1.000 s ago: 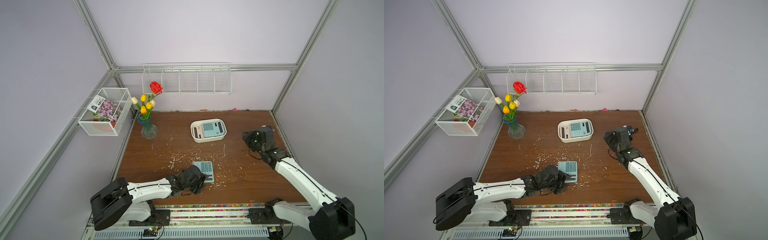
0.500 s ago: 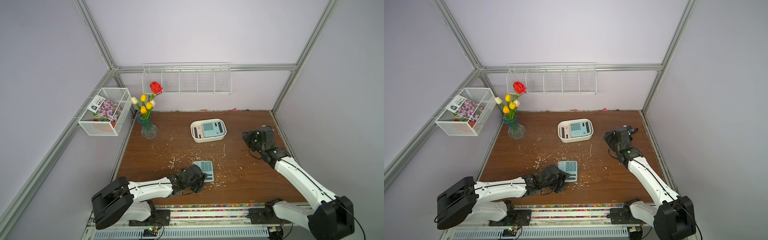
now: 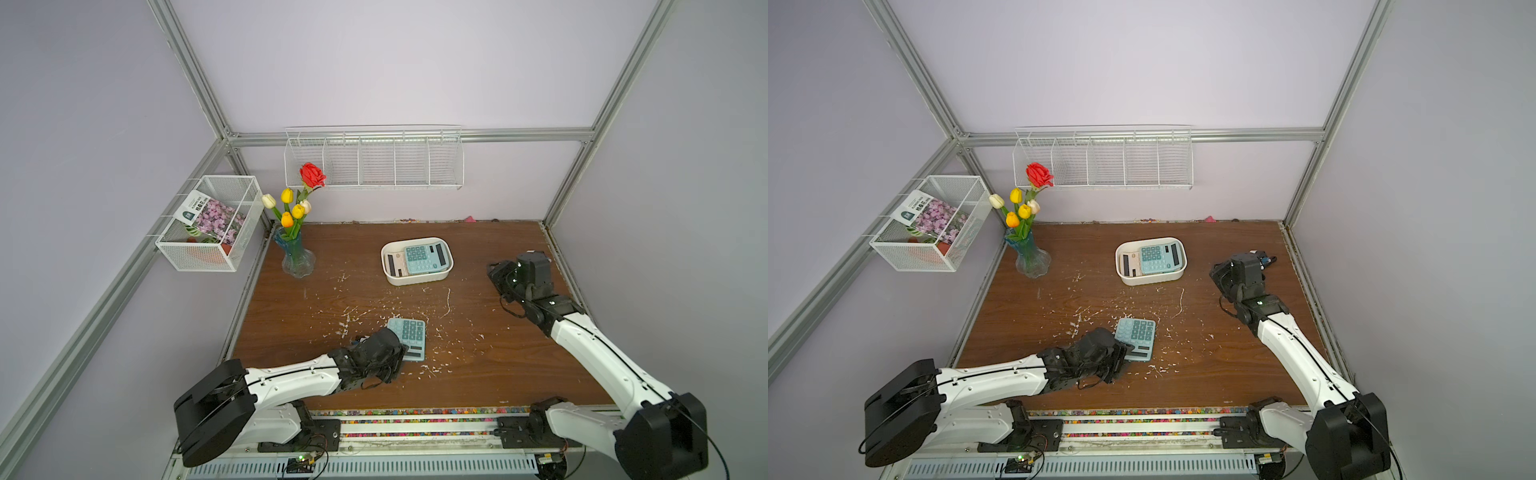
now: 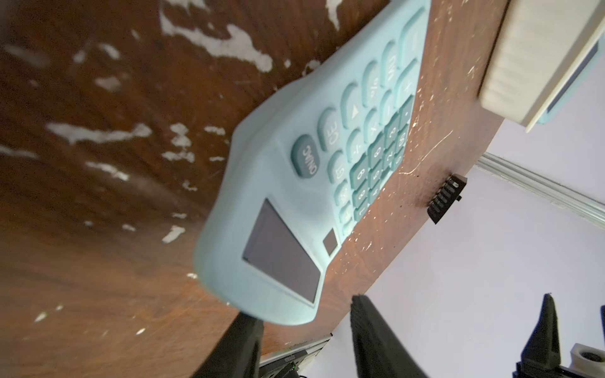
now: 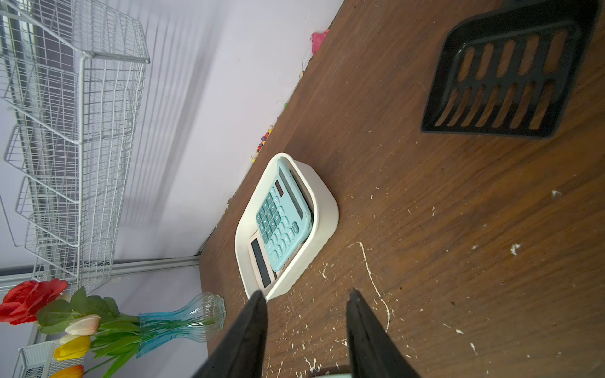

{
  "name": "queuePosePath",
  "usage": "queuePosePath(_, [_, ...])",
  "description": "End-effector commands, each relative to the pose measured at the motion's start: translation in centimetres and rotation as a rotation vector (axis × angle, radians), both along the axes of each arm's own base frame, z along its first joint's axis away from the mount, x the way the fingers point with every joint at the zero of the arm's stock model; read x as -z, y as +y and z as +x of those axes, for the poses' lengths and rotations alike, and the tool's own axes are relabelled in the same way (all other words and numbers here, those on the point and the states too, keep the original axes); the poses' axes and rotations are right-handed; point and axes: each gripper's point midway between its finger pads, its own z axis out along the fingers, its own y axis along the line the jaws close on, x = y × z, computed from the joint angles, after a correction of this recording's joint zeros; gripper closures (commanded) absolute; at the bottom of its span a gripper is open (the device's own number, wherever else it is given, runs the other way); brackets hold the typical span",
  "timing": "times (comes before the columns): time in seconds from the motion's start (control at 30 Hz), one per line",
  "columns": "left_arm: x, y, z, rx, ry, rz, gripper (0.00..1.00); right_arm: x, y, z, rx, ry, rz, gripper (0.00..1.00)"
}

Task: Put the calculator in the storage box
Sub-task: Pick up the calculator at the center of the board.

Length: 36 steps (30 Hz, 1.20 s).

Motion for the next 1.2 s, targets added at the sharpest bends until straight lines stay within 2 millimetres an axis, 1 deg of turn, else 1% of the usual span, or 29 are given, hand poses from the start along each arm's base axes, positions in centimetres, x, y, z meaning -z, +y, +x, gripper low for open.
queuePosePath(0.0, [0.0,1.2,0.7,-0.041,-0.027,0.028,0.53,0.6,0.1,0.2,-0.007,0.001,0.005,0.57])
queuePosePath(0.23, [0.5,1.8,1.5,-0.062,-0.03,0.045,0.54,1.2,0.3,0.5,-0.014,0.011,0.015,0.57])
queuePosePath(0.67, [1.3,0.8,1.7,-0.041,-0.019,0.05,0.56,1.6,-0.3,0.3,-0.006,0.016,0.024,0.57])
queuePosePath(1.0, [1.1,0.4,2.0,-0.028,-0.032,0.051,0.67,2.0,-0.5,0.3,-0.002,0.022,0.024,0.57])
queuePosePath(1.1, [1.3,0.5,1.9,-0.028,-0.03,0.053,0.69,2.2,-0.4,0.3,-0.003,0.027,0.025,0.57])
queuePosePath(1.17, [1.5,0.4,1.9,-0.026,-0.026,0.054,0.72,2.2,-0.4,0.3,-0.003,0.027,0.025,0.57])
